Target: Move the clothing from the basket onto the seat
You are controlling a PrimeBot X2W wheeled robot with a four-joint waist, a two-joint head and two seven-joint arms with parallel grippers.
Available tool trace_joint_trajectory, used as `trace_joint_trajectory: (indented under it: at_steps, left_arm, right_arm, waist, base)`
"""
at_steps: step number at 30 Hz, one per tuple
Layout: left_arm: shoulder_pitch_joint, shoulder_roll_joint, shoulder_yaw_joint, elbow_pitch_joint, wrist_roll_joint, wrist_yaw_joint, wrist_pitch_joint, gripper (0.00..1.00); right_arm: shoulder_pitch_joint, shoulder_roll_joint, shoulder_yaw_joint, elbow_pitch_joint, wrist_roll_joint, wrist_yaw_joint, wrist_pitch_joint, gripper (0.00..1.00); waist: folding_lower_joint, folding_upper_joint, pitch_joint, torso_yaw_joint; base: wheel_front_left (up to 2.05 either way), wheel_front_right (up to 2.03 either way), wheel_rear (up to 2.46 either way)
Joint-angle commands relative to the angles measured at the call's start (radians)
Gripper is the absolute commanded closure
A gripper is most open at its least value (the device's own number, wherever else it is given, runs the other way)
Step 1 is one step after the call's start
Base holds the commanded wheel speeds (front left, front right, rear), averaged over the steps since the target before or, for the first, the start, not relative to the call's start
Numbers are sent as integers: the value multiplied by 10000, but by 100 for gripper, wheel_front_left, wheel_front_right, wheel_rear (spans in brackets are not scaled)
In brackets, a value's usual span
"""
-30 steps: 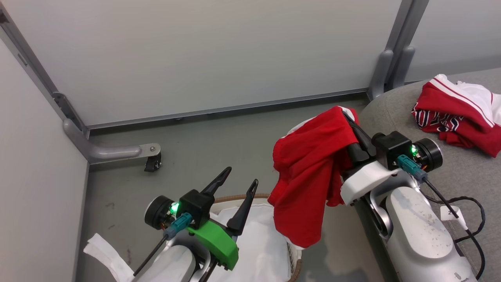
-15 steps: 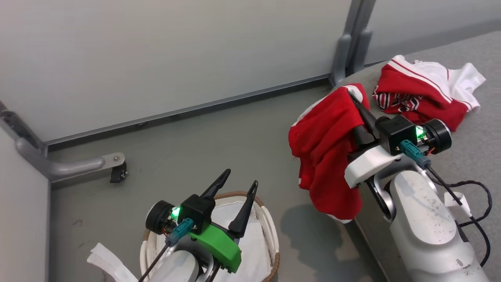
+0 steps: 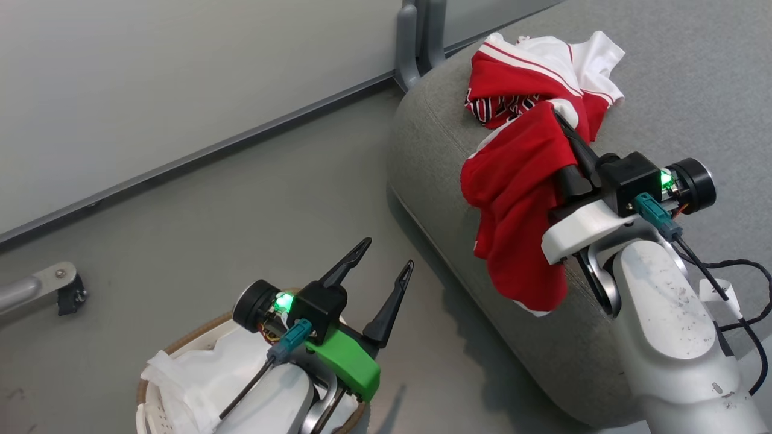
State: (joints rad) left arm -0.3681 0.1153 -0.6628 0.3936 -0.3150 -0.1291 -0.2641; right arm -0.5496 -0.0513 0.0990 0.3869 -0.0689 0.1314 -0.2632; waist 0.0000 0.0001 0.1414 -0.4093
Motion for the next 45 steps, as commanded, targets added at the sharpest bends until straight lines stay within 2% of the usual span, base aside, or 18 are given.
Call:
trace_joint_trajectory:
  at_steps: [1,6,10,14,21,27,34,40,45]
  left_arm:
    - [-180,188,-40,-33,-26,-25,-3,0]
    - [-488,376,-285,-193,-40,-26,-3,0]
    - [-780,597,-431,-267,7,-26,-4,0]
    - [-1019,720,-511,-396,87,-27,-2,0]
    - [-1457,936,-579,-590,210,-27,-4,0]
    - [-1843,1082,-563,-778,423,-28,-4,0]
    - [-2324,1142,-737,-875,547,-28,-4,0]
    - [-2688,1307,-880,-855,572,-28,-4,0]
    - [-2751,1325,-901,-819,524,-28,-4,0]
  right_arm:
    - [-235,-6,-52,-93,-35,-14,-23,100]
    - [-650,-303,-348,-238,-30,-14,-23,100]
    - [-1586,-948,-718,-431,-141,-14,-25,100]
    - [-2813,-1894,-1275,-457,-210,-14,-23,100]
    - [-5408,-4094,-2141,326,-280,-14,31,100]
    - [-6425,-4937,-3126,1636,-313,-14,212,100]
    - [-5545,-4448,-4001,3116,-634,-14,24,100]
    - [-4456,-3316,-4542,3462,-1030,-14,-25,100]
    - [-3757,-2574,-4614,3565,-1288,-14,-28,100]
  waist:
    - [0,-1,705,-602]
    - [0,-1,1153,-419]
    - [0,-1,1621,-21]
    - [0,-1,2075,403]
    - [0,-1,2927,1197]
    - [0,-1,3783,1663]
    - [0,-1,4656,1964]
    - [0,-1,5050,1985]
    - [0,-1,5081,1899]
  base:
    - [0,0,0]
    - [0,0,0]
    - [0,0,0]
    - [0,0,0]
    - [0,0,0]
    - [0,0,0]
    - [0,0,0]
    - [0,0,0]
    - [0,0,0]
